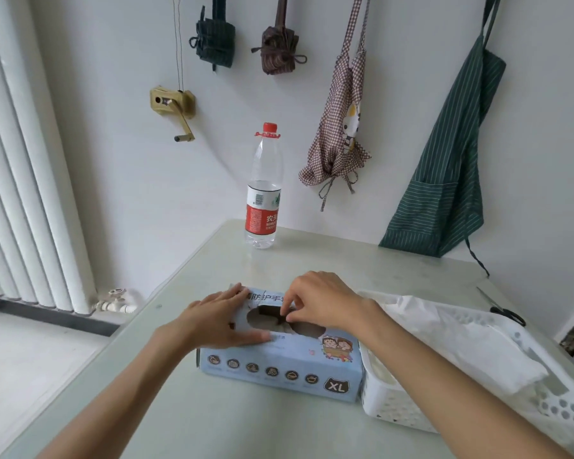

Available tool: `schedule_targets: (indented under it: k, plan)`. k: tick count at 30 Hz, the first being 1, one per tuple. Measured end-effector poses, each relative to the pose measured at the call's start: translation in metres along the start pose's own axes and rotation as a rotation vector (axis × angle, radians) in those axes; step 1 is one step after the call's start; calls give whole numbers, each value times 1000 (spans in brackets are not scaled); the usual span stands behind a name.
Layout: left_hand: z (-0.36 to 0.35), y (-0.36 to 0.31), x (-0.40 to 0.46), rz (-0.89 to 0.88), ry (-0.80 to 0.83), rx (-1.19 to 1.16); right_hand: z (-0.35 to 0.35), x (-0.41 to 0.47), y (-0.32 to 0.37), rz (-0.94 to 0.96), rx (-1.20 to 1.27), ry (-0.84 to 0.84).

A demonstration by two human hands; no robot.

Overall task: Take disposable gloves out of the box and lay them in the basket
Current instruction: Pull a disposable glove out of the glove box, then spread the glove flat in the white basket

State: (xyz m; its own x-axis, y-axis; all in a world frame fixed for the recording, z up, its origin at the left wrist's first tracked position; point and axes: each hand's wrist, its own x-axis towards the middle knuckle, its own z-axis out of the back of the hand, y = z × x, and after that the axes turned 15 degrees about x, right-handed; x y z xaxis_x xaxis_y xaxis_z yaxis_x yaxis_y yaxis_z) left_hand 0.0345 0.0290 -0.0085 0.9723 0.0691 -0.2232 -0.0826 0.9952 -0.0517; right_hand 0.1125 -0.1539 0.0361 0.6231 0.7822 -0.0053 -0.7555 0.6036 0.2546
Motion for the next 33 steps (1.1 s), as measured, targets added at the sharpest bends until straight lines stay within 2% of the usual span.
schedule_targets:
  k: [5, 14, 17, 21, 26, 29, 33]
  plan:
    - [6, -10, -3, 31, -66, 124, -9, 20, 7, 81, -214, 147]
    - [14, -16, 6, 48, 63, 194, -31, 36, 26, 83, -328, 239]
    - [13, -14, 4, 39, 51, 179, -25, 31, 20, 71, -192, 193]
    - [11, -9, 5, 31, -17, 162, -2, 13, 5, -20, 107, 22]
    - [10, -2, 10, 13, -73, 75, 3, -7, -13, -149, 516, -36]
    - [6, -1, 10, -84, -159, -33, -2, -15, -18, -169, 593, -161]
    - [3, -7, 14, -204, -326, -329, -12, -14, -18, -180, 608, -291]
